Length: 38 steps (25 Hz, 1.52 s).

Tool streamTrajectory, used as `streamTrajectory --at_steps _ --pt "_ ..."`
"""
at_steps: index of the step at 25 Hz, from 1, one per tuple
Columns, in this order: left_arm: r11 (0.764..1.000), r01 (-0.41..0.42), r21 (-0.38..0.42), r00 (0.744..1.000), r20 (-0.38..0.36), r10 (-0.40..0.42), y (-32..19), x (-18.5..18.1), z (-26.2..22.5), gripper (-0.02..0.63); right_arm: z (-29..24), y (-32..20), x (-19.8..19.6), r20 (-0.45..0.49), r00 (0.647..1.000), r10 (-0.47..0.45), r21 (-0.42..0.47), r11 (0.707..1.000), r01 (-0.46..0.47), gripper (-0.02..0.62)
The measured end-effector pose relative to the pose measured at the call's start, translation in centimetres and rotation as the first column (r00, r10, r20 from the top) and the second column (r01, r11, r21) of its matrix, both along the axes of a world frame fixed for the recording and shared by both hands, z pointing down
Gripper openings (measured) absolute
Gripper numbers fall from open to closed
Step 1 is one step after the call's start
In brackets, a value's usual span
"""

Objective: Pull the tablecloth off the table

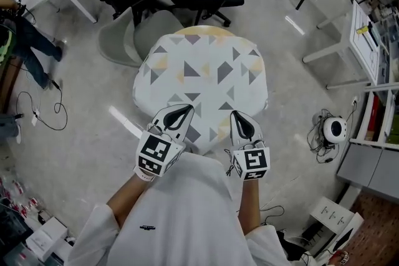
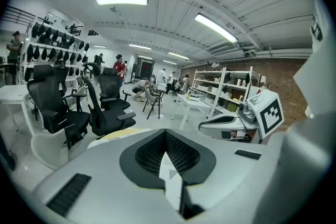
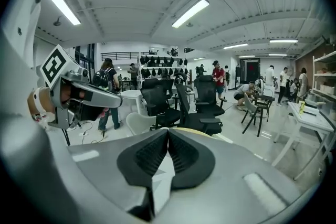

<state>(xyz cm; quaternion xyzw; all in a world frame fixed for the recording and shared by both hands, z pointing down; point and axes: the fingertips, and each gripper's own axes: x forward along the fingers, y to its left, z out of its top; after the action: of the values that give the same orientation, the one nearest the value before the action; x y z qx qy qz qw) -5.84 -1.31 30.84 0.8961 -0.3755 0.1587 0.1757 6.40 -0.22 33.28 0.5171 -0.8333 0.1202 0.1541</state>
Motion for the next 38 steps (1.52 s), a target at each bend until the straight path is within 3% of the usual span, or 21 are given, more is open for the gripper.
streamTrajectory --at_steps 10,19,26,38 --pt "0.998 0.06 -0.013 0.998 0.002 -0.06 -3.5 3.7 0.5 0.006 1.9 -6.4 3.8 -0.082 0.983 -0.164 -0.042 0.986 0.161 0.037" --pt "0.99 0.122 -0.067 0.993 0.012 -0.121 -7.8 6.4 3.6 0.006 7.2 -15.3 7.4 -0.112 0.958 -0.265 -0.114 0.961 0.252 0.072" --pt "0.98 0.165 -0.109 0.986 0.026 -0.163 -11.3 8.1 7.1 0.006 11.8 -22.0 8.5 -0.133 0.925 -0.356 -0.126 0.932 0.34 0.105" --pt "0.958 0.216 -0.186 0.976 0.031 -0.214 -16.1 10.7 13.0 0.006 20.8 -30.5 10.3 -0.199 0.846 -0.494 -0.269 0.858 0.437 0.152"
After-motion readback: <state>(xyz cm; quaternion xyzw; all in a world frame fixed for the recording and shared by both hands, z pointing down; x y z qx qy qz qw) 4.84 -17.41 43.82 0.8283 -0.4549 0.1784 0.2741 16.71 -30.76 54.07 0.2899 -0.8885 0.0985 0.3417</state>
